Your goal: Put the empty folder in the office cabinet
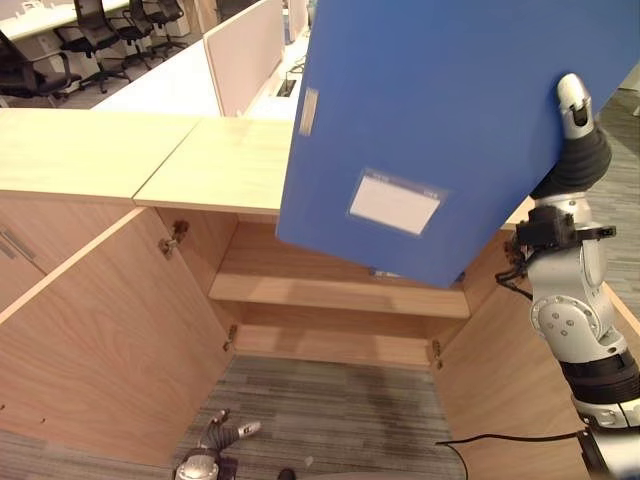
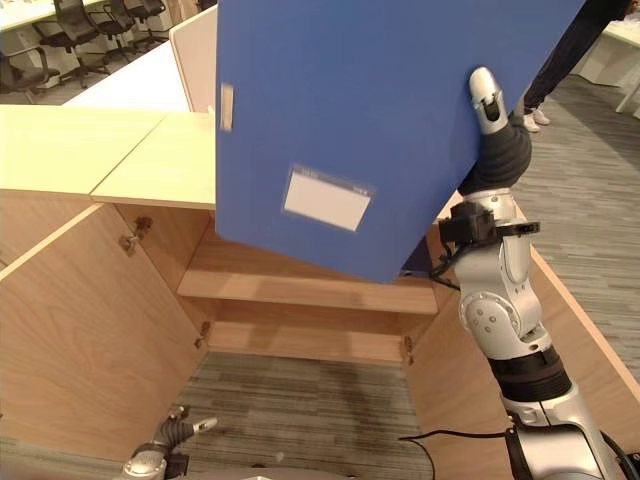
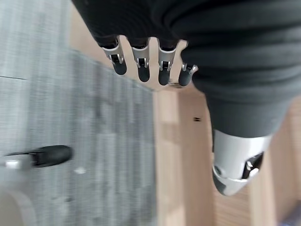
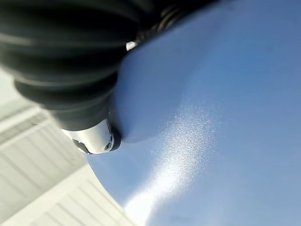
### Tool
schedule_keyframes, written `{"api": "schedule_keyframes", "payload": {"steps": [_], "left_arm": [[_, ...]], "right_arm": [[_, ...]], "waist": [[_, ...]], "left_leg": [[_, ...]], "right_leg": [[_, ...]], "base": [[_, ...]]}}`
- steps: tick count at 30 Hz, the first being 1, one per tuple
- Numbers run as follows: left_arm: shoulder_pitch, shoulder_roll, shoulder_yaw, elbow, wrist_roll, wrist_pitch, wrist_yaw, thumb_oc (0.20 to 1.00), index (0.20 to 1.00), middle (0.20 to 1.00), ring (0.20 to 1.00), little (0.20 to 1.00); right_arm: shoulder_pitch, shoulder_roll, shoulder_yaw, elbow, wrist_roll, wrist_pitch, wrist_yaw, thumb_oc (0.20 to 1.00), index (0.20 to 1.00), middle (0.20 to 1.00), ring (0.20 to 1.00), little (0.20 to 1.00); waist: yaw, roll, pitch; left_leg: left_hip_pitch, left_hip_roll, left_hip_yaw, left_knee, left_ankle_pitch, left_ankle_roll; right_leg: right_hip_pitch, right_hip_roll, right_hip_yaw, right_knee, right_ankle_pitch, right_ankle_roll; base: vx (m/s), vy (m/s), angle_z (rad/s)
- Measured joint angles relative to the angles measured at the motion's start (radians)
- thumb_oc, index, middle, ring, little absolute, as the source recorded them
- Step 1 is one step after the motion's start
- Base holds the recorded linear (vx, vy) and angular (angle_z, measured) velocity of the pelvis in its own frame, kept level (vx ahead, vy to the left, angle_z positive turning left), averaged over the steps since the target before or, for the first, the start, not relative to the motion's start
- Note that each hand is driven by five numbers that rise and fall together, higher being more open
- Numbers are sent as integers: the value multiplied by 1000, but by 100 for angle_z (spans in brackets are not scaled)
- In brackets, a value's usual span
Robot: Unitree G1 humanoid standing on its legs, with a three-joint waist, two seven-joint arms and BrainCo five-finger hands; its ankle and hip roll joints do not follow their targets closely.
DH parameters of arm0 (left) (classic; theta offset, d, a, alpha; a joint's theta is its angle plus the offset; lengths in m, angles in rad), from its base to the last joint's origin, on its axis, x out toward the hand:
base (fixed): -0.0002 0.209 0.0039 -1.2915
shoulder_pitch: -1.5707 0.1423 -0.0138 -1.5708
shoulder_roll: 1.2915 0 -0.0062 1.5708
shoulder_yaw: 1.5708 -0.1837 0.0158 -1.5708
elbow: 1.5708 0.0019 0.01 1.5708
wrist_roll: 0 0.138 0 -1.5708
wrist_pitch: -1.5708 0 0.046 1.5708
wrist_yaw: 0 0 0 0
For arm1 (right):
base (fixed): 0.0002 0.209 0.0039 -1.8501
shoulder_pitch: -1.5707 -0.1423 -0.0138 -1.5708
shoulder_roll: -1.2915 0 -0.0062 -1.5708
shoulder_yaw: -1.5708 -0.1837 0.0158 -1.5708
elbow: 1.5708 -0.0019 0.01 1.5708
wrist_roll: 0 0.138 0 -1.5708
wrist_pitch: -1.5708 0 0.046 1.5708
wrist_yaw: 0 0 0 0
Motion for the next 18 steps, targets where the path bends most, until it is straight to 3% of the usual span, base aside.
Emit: {"api": "schedule_keyframes", "payload": {"steps": [5, 14, 18], "left_arm": [[-2, 19, 4, -88, -17, -26, -24, 1000, 1000, 1000, 1000, 1000], [11, 109, 5, -450, -124, -72, -117, 1000, 1000, 1000, 1000, 1000], [9, 171, 4, -574, -174, -69, -167, 1000, 1000, 1000, 1000, 1000]], "right_arm": [[78, -130, 23, -1, -6, 85, 106, 200, 200, 200, 200, 200], [242, -151, 33, 62, -93, 210, 206, 200, 200, 200, 200, 200], [279, -129, 34, 104, -113, 223, 221, 200, 200, 200, 200, 200]], "waist": [[8, 6, 4], [7, 33, 50], [15, 34, 52]], "left_leg": [[-2, 0, -2, 0, 0, 0], [-20, -1, -9, 0, 0, 1], [-21, -1, -22, 9, 1, 0]], "right_leg": [[-1, 0, -2, 0, 0, 0], [-9, 0, -10, 0, 0, 1], [-8, 1, -25, 0, 1, 1]], "base": [[0, 0, 0], [0, -5, 2], [12, -15, 10]]}}
